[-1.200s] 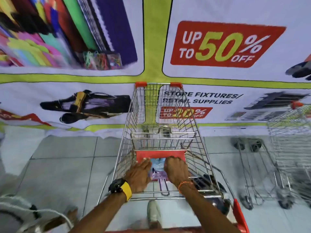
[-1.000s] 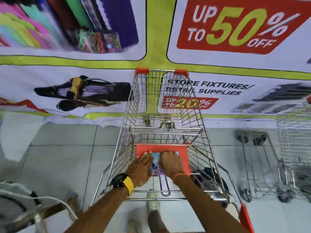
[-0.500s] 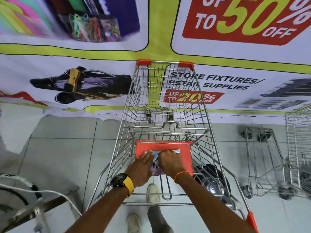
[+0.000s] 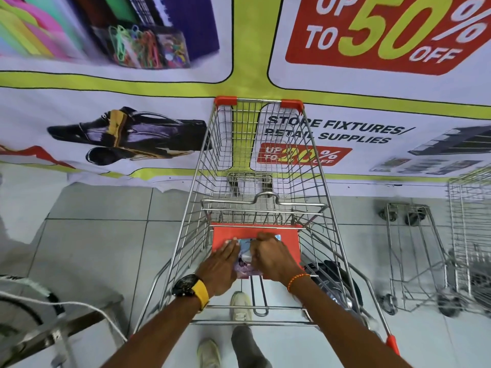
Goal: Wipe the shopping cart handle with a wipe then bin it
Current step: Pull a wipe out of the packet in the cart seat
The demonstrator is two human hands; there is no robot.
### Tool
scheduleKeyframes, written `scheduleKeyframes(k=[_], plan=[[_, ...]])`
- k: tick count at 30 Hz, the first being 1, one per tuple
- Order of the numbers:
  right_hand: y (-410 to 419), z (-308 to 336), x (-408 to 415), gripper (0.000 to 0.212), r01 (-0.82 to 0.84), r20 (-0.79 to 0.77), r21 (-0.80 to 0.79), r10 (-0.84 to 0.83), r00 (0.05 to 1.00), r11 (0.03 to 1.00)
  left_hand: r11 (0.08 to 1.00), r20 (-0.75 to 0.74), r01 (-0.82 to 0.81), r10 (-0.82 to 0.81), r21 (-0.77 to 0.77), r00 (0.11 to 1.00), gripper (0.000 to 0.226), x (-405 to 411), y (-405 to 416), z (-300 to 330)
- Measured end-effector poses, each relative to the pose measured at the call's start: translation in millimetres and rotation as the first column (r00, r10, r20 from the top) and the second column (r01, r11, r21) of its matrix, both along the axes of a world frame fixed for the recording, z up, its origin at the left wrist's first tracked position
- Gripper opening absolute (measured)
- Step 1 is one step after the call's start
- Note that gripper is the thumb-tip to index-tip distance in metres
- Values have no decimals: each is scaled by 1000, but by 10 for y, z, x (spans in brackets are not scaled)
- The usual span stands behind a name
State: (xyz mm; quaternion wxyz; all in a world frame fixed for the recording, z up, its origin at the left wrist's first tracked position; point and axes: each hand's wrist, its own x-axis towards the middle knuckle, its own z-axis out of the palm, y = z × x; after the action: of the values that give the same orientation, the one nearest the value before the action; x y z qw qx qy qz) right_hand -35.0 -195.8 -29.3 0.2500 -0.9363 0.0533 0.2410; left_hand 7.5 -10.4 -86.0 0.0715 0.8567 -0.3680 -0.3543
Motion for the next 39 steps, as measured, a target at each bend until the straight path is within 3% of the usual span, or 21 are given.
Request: scheduleKeyframes(k=[6, 9, 12, 16, 22, 25, 28, 30, 32, 33, 35, 36, 39], plan=[[-3, 52, -41, 11, 258, -27, 249, -260, 965, 934, 1000, 16, 3, -3, 0, 1000, 77, -14, -12, -7], [-29, 53, -48, 21, 456, -61, 425, -477, 877, 782, 999, 29, 11, -10, -36, 1000, 76, 7, -6, -4], [-77, 89, -84, 27, 588, -211, 567, -588, 781, 577, 998, 46, 23, -20, -52, 999, 74, 4, -8, 9], [-130, 179, -160, 27, 696, -369, 578, -625, 688, 426, 999, 55, 18, -16, -42, 998, 73, 5, -12, 4], [-220, 228, -251, 29, 809, -512, 583, -739, 438, 76, 999, 36, 21, -19, -45, 999, 71, 62, 49, -50], [-235, 352, -279, 27, 803, -512, 595, -762, 396, 18, 997, 32, 28, -25, -68, 999, 75, 80, 55, -2], [-225, 499, -330, 29, 769, -530, 639, -732, 428, -12, 987, -136, -108, 91, -121, 987, 83, 106, 14, 133], [-194, 597, -397, 28, 725, -533, 688, -699, 477, -30, 921, -336, -334, 255, -200, 906, 86, 92, -30, 351], [-144, 711, -469, 27, 677, -543, 732, -665, 513, -75, 757, -596, -603, 370, -251, 712, 102, 35, -54, 617], [-91, 776, -516, 26, 662, -542, 745, -655, 526, -85, 675, -705, -702, 384, -226, 596, 100, -7, -44, 759], [29, 887, -610, 21, 640, -536, 762, -648, 541, -97, 585, -868, -800, 318, -138, 382, 67, -104, 4, 1017], [109, 938, -664, 21, 628, -526, 772, -653, 545, -98, 567, -908, -816, 272, -115, 317, 52, -168, 47, 1126], [341, 1059, -817, 25, 593, -491, 801, -657, 572, -83, 579, -942, -801, 157, -155, 295, 43, -352, 127, 1352]])
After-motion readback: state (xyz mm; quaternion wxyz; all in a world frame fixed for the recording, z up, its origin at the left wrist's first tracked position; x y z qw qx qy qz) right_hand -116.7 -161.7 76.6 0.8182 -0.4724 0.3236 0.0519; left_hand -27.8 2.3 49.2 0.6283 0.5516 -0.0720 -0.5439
